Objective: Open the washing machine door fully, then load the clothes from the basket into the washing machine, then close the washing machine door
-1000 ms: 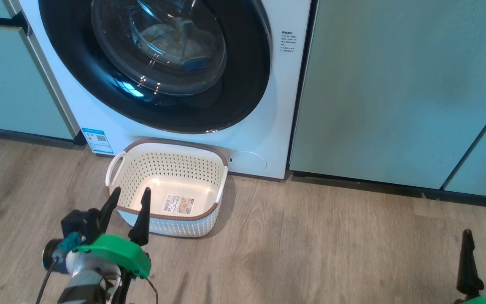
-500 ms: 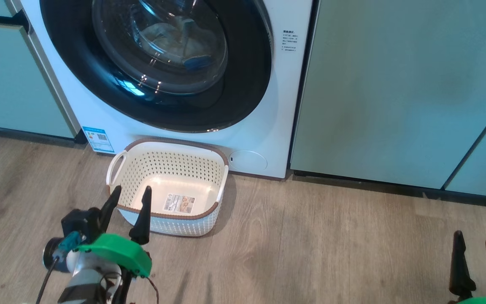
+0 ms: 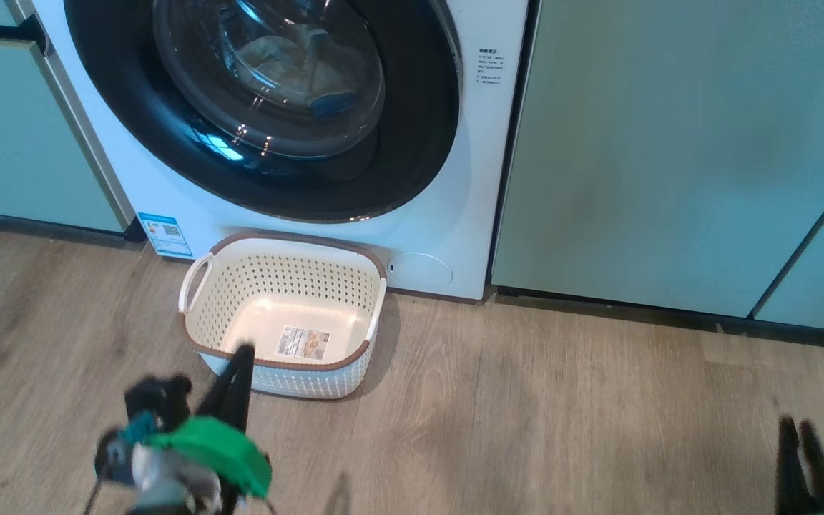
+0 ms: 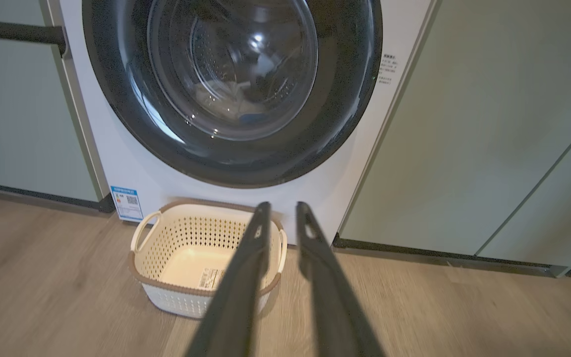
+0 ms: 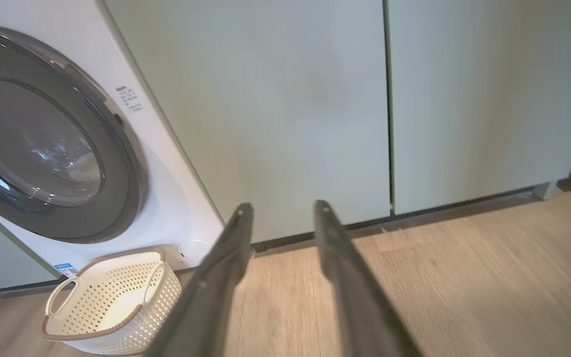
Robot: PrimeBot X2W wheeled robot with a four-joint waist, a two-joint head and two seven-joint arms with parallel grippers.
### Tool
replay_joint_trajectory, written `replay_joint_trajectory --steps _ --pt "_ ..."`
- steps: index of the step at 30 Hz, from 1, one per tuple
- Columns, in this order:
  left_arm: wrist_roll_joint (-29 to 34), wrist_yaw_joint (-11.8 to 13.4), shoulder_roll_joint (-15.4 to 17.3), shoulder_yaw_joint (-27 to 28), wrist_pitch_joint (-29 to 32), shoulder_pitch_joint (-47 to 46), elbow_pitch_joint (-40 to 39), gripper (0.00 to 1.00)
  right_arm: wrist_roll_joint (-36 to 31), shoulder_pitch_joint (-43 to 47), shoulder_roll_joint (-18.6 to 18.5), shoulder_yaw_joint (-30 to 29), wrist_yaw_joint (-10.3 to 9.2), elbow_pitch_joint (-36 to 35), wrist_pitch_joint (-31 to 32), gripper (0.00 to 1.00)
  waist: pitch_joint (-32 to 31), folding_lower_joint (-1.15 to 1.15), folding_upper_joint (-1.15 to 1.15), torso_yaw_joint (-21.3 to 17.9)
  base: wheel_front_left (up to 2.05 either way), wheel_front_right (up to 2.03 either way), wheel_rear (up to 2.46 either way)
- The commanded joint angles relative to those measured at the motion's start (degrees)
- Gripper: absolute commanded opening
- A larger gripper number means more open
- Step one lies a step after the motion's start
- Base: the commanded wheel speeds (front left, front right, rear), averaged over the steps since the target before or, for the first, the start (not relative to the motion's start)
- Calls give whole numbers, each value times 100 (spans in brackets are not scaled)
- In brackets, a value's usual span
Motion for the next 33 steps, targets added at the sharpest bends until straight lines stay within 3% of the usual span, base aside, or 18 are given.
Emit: replay_joint_trajectory --steps 1,33 --pt "-7 0 -10 0 3 18 26 0 8 5 0 2 0 30 3 0 0 0 0 0 0 0 0" --pt "-1805 -2 -137 190 506 187 0 0 1728 -237 -4 -29 0 234 509 0 48 0 0 0 0 0 0"
